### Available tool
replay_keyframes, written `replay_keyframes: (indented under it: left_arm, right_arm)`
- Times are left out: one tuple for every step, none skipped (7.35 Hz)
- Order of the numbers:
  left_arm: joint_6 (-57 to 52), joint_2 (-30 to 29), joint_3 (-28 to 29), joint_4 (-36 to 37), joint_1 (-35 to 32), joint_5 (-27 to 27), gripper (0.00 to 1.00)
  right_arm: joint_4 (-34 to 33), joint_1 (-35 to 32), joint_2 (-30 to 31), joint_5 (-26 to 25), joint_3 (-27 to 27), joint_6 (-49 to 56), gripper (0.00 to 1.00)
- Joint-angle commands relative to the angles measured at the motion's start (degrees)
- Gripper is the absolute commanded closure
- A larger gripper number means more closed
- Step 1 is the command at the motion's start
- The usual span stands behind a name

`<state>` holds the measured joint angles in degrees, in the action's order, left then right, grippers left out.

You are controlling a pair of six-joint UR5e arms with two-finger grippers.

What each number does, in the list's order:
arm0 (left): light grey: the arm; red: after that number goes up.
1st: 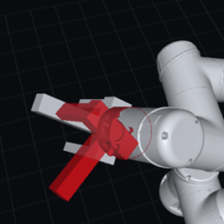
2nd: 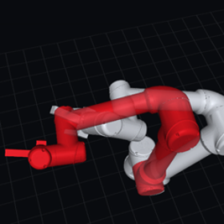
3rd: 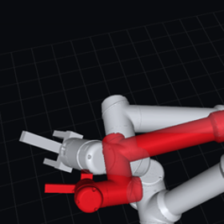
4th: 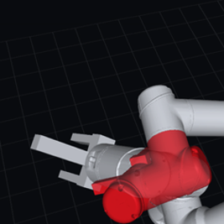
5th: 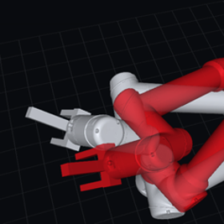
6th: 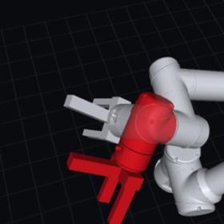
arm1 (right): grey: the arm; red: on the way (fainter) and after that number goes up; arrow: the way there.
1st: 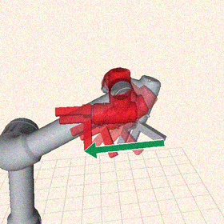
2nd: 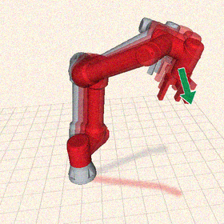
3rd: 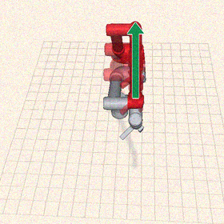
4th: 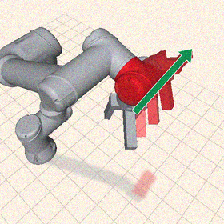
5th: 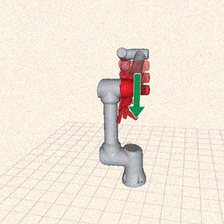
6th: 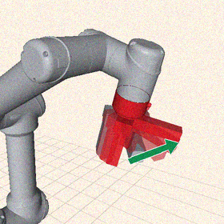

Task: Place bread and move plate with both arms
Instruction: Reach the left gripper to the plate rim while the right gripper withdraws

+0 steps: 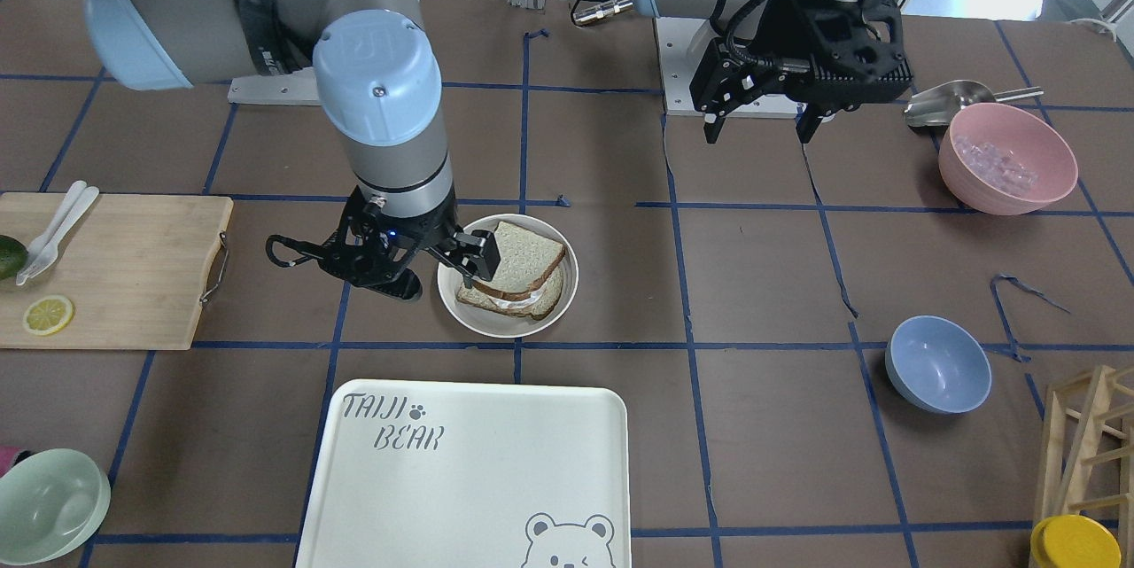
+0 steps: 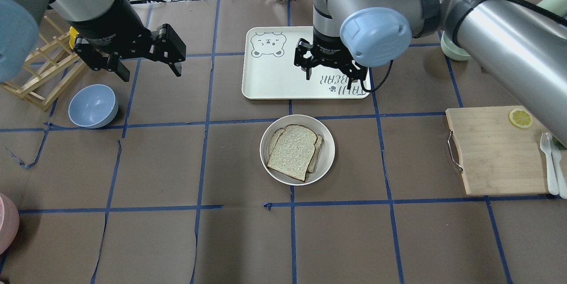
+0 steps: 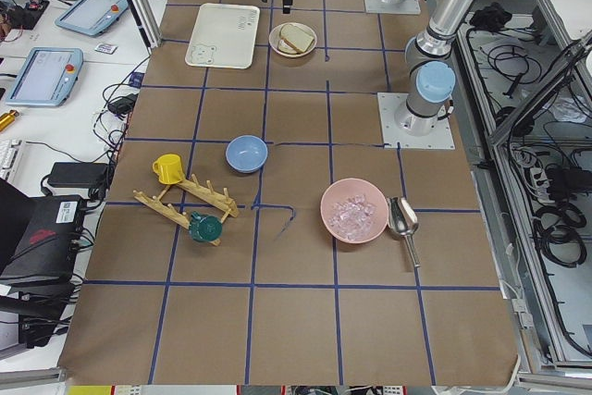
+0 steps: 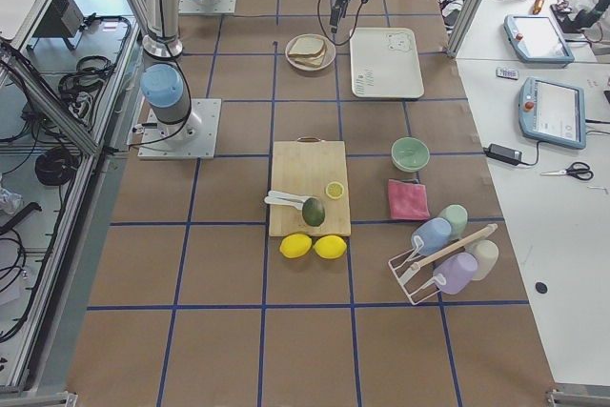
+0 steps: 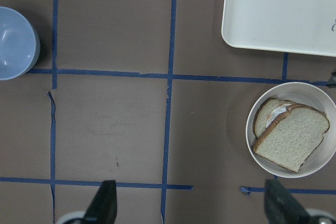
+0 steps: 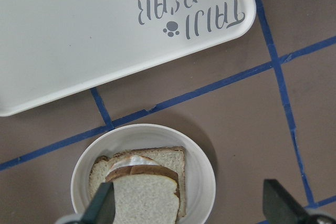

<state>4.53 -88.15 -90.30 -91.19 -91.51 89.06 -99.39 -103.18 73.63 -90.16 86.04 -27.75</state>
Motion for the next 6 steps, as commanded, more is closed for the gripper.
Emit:
replay_keyframes:
  left_arm:
    - [0.4, -2.2, -7.3, 5.9, -2.1, 0.1, 0.00]
    - [1.1, -3.3, -13.2, 13.2, -3.7, 0.1, 0.00]
    - [1.4, -4.5, -18.2, 19.2, -5.3, -0.1, 0.00]
    - [0.3, -6.1, -21.0, 22.8, -7.3, -0.7, 0.00]
    - [-2.0, -8.2, -21.7, 25.9, -8.1, -2.6, 0.00]
    - [-5.5, -10.9, -21.7, 30.2, -8.2, -2.8, 0.00]
  right_arm:
    - [2.8, 5.2, 6.1, -0.4, 0.1, 26.3, 0.00]
    - [4.9, 6.0, 8.6, -0.5, 0.3, 27.1, 0.00]
    - [6.1, 6.3, 10.6, -1.1, 0.2, 27.7, 0.00]
    - [6.0, 6.5, 10.3, -4.5, 0.4, 26.4, 0.00]
    - [6.2, 6.7, 10.6, -4.9, 0.8, 24.0, 0.00]
    - [6.7, 7.5, 10.6, -5.1, 0.8, 24.8, 0.00]
